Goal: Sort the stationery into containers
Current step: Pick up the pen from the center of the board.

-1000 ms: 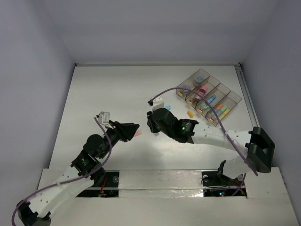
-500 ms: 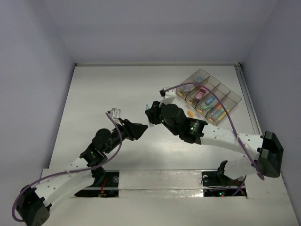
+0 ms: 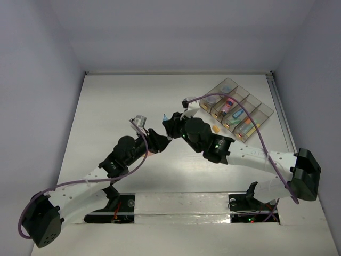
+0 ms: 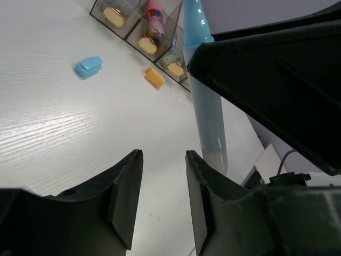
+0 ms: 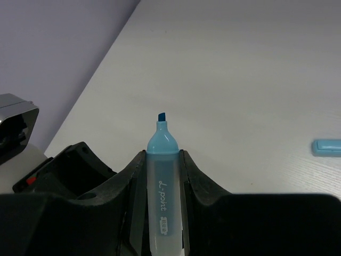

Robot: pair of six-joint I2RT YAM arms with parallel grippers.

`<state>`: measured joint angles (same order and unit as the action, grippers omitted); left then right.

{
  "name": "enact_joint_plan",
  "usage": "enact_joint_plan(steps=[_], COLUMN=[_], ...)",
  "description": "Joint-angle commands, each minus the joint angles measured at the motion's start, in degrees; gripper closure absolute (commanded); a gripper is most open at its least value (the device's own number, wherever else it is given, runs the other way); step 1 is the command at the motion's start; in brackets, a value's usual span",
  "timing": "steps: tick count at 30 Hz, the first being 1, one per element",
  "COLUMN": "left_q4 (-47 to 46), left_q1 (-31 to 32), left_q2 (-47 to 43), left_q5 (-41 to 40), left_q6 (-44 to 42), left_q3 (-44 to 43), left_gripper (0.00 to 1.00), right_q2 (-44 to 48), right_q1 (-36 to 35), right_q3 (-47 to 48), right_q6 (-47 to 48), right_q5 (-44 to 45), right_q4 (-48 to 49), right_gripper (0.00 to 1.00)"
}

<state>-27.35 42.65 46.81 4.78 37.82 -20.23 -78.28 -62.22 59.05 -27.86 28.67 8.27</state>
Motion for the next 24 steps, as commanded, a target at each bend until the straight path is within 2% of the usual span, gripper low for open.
enact_joint_plan(steps=[1,5,7,10,14,18,24], left_q4=[-7.0,-2.3,-0.7,-0.1,-0.9,-1.8,-2.3], left_q1=[1.1,1.1,1.1,1.1,1.1,1.1,1.1], left_q2=[-0.4,-1.9,-2.1,-2.0,0.2,4.9,8.5], left_q5=[3.0,1.9,1.8,2.4,2.1,0.4,-2.9], left_q6=[-1.3,-2.7,-3.5,-4.9,-6.4,-7.9,-9.4], left_q3=[-3.5,-3.2,-3.5,-3.9,-5.2,-8.1,-11.0], left_gripper=[0.66,0.76,0.76,0.71,0.49,0.45,0.5], right_q2=[0.5,0.6,0.1,-1.7,-2.9,-2.9,-2.8], right_q1=[1.2,3.9,4.6,4.6,5.7,5.7,7.0], right_q3=[-1.6,-1.7,-1.7,-0.9,-0.6,-0.4,-0.7], right_q6=[1.3,1.2,1.5,2.6,2.2,1.8,-0.7], right_q5=[2.9,0.8,0.1,0.1,-2.3,-3.4,-6.7], right_q4=[3.9,3.9,4.1,4.5,5.6,6.5,6.9], right_gripper=[1.0,1.0,1.0,1.0,1.0,1.0,1.0])
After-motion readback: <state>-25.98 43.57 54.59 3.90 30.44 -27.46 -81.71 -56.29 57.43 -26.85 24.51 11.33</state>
